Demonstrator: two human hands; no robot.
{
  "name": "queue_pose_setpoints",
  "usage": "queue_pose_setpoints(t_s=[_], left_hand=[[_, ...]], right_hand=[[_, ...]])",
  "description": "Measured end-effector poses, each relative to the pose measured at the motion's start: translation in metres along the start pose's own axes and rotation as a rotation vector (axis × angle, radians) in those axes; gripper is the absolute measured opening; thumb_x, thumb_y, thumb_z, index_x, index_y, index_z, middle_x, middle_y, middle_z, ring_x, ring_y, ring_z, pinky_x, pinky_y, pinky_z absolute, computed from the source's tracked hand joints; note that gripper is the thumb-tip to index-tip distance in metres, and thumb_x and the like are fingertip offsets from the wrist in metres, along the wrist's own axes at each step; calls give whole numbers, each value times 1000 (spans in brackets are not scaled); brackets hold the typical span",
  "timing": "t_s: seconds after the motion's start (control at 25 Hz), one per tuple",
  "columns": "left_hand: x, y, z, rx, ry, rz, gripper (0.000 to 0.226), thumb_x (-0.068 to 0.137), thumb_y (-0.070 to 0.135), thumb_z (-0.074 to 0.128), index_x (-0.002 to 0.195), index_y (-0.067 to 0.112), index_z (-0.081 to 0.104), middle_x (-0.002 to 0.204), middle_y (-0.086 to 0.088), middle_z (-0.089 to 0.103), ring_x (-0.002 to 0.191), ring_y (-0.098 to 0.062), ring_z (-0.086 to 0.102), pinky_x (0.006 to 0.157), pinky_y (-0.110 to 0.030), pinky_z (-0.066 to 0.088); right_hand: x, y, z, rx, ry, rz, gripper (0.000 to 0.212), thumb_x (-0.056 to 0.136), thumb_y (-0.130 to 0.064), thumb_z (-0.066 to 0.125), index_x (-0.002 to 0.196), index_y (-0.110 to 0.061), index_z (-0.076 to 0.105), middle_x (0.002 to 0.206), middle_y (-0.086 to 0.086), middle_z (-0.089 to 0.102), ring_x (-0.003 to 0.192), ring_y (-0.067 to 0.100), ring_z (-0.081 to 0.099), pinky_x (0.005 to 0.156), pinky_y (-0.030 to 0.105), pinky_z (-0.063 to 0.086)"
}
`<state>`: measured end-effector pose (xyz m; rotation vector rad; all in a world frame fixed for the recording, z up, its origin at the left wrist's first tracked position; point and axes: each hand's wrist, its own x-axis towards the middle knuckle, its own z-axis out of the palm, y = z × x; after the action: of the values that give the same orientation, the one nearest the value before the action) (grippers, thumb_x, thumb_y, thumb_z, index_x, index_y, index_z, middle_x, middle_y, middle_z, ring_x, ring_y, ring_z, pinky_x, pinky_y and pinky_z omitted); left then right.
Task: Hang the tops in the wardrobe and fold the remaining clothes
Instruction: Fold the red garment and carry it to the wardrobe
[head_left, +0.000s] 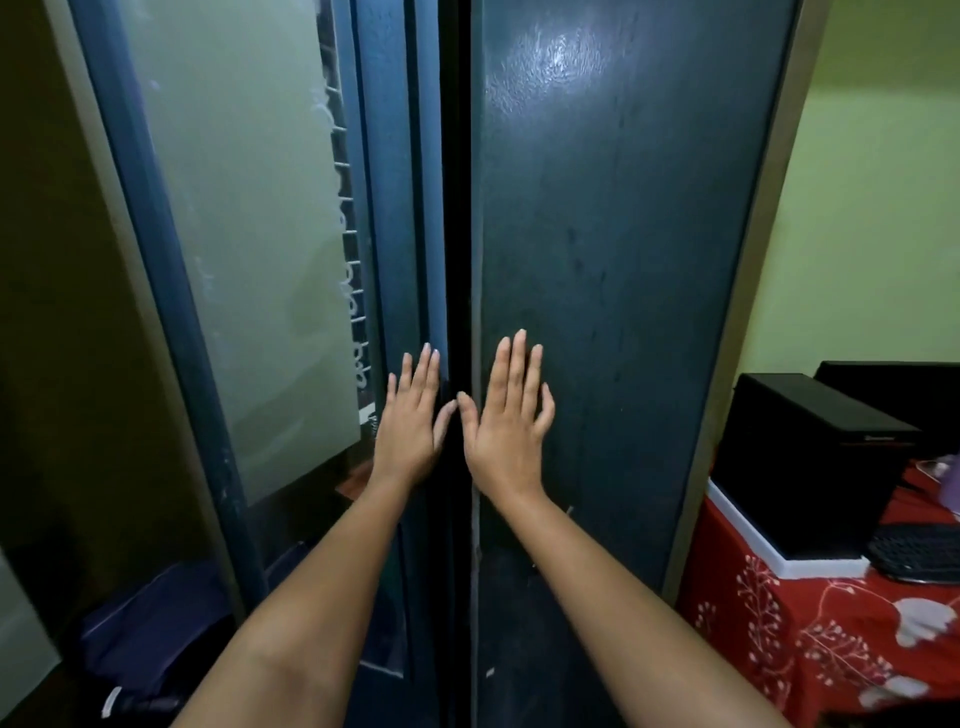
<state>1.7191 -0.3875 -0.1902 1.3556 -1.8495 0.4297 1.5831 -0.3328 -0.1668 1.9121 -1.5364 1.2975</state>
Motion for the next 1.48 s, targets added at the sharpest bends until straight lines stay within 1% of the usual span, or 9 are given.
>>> queue_pose_setpoints(t_s=[0.12, 0.2, 0.32, 0.52, 0.68, 0.96, 1.08, 1.24, 1.48], left_hand=[[8, -5, -2, -167, 55, 37, 70, 97, 52, 23, 152, 19, -5, 160, 1, -4, 148, -12, 0, 121, -40, 5], [11, -5, 0, -31, 89, 30, 75, 95, 60, 23, 151, 23, -9, 160, 2, -10, 147, -13, 5, 120, -39, 4], [19, -5, 9, 269, 127, 11, 75, 94, 63, 25, 151, 30, -11, 158, 2, -21, 147, -23, 0, 119, -42, 2], [36, -4, 27, 562, 150, 56, 74, 99, 54, 29, 153, 16, -5, 160, -1, -13, 145, -23, -18, 119, -44, -3], [50, -7, 29, 686, 75, 43, 93, 90, 67, 33, 151, 8, -5, 159, -5, -11, 145, -23, -18, 118, -45, -6], [68, 2, 43, 924, -127, -69, 137, 68, 75, 57, 143, -6, -22, 152, -22, -27, 140, -31, -27, 115, -48, -14], [76, 8, 54, 987, -141, -155, 128, 76, 63, 61, 143, -9, -21, 151, -27, -25, 139, -37, -26, 117, -46, -9], [84, 6, 62, 1054, -157, -162, 134, 71, 68, 61, 142, -11, -22, 150, -29, -25, 139, -38, -24, 119, -44, -6], [86, 6, 65, 1082, -116, -155, 125, 77, 62, 61, 144, -9, -18, 155, -25, -15, 145, -35, -12, 121, -41, 1]], right_hand=[[-6, 30, 27, 22, -44, 16, 71, 94, -62, 20, 150, -19, 17, 156, 5, 15, 142, 28, 18, 106, 50, 27], [-10, 56, 42, -21, -6, 92, 60, 94, -61, 22, 135, -19, 35, 134, 9, 36, 119, 31, 40, 92, 53, 40], [-16, 87, 56, -136, -69, 102, 50, 92, -57, 32, 117, -16, 45, 112, 11, 48, 96, 32, 51, 80, 48, 44], [-35, 103, 83, -239, -335, 90, 60, 90, -62, 34, 125, -16, 47, 118, 8, 48, 101, 29, 48, 83, 45, 41], [-33, 101, 97, -223, -501, 149, 62, 91, -62, 39, 136, -19, 36, 129, 5, 39, 112, 26, 40, 92, 43, 35], [-25, 94, 123, -231, -539, 174, 53, 93, -56, 41, 129, -18, 36, 127, 5, 38, 110, 25, 43, 90, 39, 37], [-25, 96, 133, -208, -542, 214, 53, 93, -59, 38, 126, -18, 36, 126, 5, 38, 108, 26, 46, 90, 39, 37], [-34, 105, 147, -215, -535, 178, 60, 90, -66, 37, 126, -19, 38, 125, 7, 38, 105, 26, 47, 86, 41, 38], [-36, 100, 160, -223, -479, 166, 42, 85, -45, 61, 116, -20, 48, 113, 12, 42, 88, 26, 54, 76, 39, 43]])
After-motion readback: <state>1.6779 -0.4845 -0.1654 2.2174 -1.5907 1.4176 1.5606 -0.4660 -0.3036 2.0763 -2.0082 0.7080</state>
